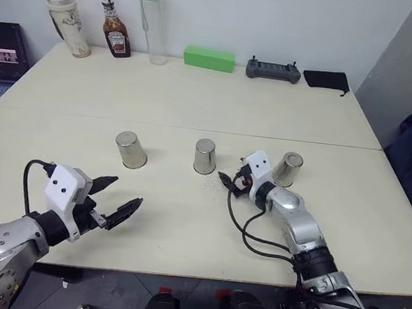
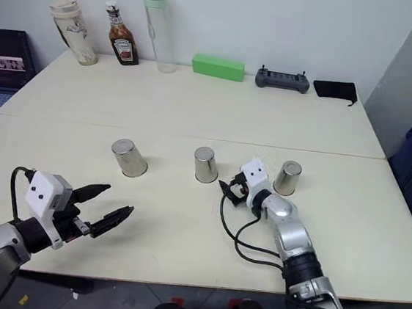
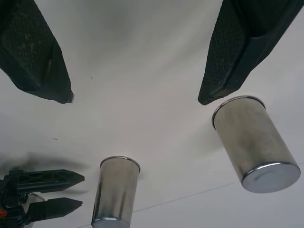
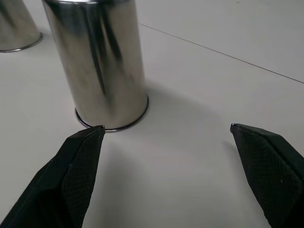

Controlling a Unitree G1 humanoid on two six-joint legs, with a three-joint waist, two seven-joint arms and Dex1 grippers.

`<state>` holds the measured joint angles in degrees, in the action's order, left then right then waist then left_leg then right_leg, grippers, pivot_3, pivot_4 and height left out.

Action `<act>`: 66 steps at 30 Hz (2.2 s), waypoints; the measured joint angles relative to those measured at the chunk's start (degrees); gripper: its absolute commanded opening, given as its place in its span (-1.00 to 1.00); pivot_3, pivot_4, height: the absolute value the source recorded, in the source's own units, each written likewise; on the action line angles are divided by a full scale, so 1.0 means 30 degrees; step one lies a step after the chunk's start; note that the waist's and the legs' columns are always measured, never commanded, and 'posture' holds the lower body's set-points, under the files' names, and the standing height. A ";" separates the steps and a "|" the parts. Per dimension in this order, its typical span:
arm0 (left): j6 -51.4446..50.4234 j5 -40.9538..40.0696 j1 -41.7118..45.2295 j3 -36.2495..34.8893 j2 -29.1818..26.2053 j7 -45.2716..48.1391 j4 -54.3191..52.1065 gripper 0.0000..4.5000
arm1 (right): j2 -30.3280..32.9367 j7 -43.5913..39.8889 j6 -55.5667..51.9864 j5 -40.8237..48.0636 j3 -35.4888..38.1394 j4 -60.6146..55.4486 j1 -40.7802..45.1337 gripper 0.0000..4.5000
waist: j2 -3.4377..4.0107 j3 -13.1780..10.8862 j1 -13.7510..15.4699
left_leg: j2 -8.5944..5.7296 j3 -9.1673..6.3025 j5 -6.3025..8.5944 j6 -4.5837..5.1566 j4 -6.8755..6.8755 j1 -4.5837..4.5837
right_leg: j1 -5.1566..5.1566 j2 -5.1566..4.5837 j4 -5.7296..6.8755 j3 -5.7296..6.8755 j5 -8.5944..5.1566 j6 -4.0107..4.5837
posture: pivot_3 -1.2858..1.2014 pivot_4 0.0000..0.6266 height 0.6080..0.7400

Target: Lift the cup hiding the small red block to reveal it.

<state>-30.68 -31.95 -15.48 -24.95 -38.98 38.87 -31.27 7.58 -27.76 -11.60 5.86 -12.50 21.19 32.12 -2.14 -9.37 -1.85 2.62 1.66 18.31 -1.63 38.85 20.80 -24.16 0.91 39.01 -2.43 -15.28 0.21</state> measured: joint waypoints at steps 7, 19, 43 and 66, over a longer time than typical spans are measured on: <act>0.0097 0.0246 0.0026 0.0002 0.0018 0.0003 0.0066 0.99 | -0.0687 -0.1603 0.0814 0.0181 0.0016 0.1444 0.0772 1.00 | 0.0006 -0.0004 -0.0024 | 0.0003 -0.0003 -0.0001 0.0000 0.0000 -0.0005 | 0.0000 -0.0006 0.0011 0.0006 0.0003 0.0000 | 0.03 -0.52 1.00; 0.0393 0.0629 0.0158 0.0319 0.0313 -0.0244 0.0083 0.99 | -0.2355 -0.1494 0.3400 -0.0203 0.0505 0.7021 0.4275 1.00 | 0.0012 -0.0007 -0.0074 | 0.0005 -0.0011 0.0000 -0.0002 -0.0004 -0.0003 | -0.0001 -0.0018 0.0014 0.0023 0.0036 0.0051 | 0.03 -0.52 1.00; 0.0513 0.1036 -0.0089 0.0758 0.0972 -0.0652 0.0095 1.00 | -0.0616 -0.3011 -0.0222 0.0713 0.1184 -0.2654 0.1897 0.19 | 0.0032 -0.0018 -0.0019 | 0.0000 -0.0053 0.0009 -0.0007 -0.0022 0.0011 | 0.0001 -0.0042 0.0007 0.0056 0.0044 0.0059 | 0.03 -0.52 1.00; 0.0690 0.1112 -0.0370 0.1022 0.0728 -0.0242 0.0062 1.00 | 0.0458 -0.0853 -0.1138 -0.0453 0.0668 -0.3492 -0.2281 0.99 | 0.0049 -0.0030 -0.0041 | 0.0003 -0.0031 0.0010 -0.0006 -0.0022 0.0017 | -0.0005 -0.0020 -0.0007 0.0030 0.0039 0.0056 | 0.03 -0.52 1.00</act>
<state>-28.61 -28.61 -16.59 -21.88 -36.79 38.15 -31.08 8.95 -30.32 -15.02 4.50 -10.49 10.72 25.28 -1.99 -9.46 -1.98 2.62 1.56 18.34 -1.65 38.78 20.86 -24.17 0.85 38.99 -2.34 -15.16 0.38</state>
